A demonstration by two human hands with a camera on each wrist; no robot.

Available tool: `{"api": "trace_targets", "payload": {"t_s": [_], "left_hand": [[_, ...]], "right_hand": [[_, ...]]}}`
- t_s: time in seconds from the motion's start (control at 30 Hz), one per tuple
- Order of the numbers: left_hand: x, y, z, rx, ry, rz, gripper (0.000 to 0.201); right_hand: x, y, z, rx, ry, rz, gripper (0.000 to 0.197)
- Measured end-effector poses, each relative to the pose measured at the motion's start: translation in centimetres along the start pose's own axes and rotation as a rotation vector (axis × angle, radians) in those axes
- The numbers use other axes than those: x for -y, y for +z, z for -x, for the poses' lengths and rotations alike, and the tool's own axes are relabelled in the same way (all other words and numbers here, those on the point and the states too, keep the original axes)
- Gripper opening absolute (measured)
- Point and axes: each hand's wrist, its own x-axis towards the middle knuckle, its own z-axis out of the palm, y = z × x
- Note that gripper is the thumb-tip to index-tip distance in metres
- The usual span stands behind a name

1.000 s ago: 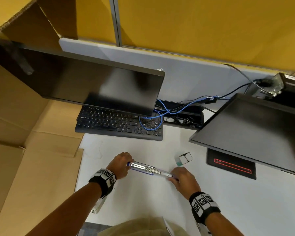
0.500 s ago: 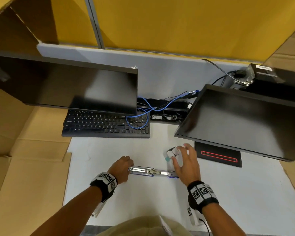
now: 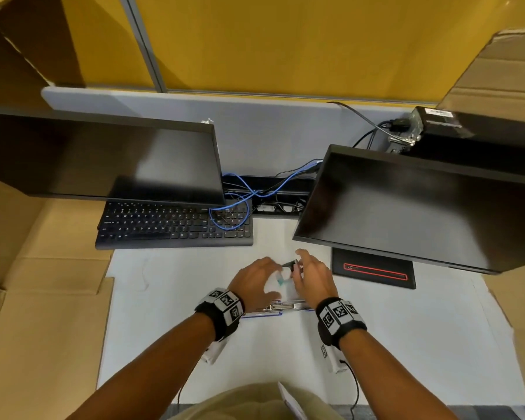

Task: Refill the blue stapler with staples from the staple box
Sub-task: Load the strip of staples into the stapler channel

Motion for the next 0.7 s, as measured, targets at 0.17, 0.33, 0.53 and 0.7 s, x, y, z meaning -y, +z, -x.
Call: {"api": "trace_targets", "payload": {"t_s": [0.17, 0.33, 0.53, 0.7], "left_hand": [[-3.0, 0.4, -2.3, -0.019, 0.035, -0.081, 0.04], [-2.5, 0.6, -3.1, -0.042, 0.049, -0.252, 0.035], [-1.1, 0.2, -3.0, -0.01, 0.018, -0.092, 0.026], [-0.1, -0.4, -2.8, -0.027, -0.043, 0.053, 0.034]], "right_hand": [[-0.3, -0.4, 0.7, 0.075, -0.042, -0.057, 0.05], [-0.7, -0.5, 0.3, 0.087, -0.147, 0.098, 0.027], [-0.1, -0.6, -0.9, 0.196, -0.153, 0.226, 0.032], [1.4, -0.4, -1.2, 0.228, -0.088, 0.301, 0.025]]}}
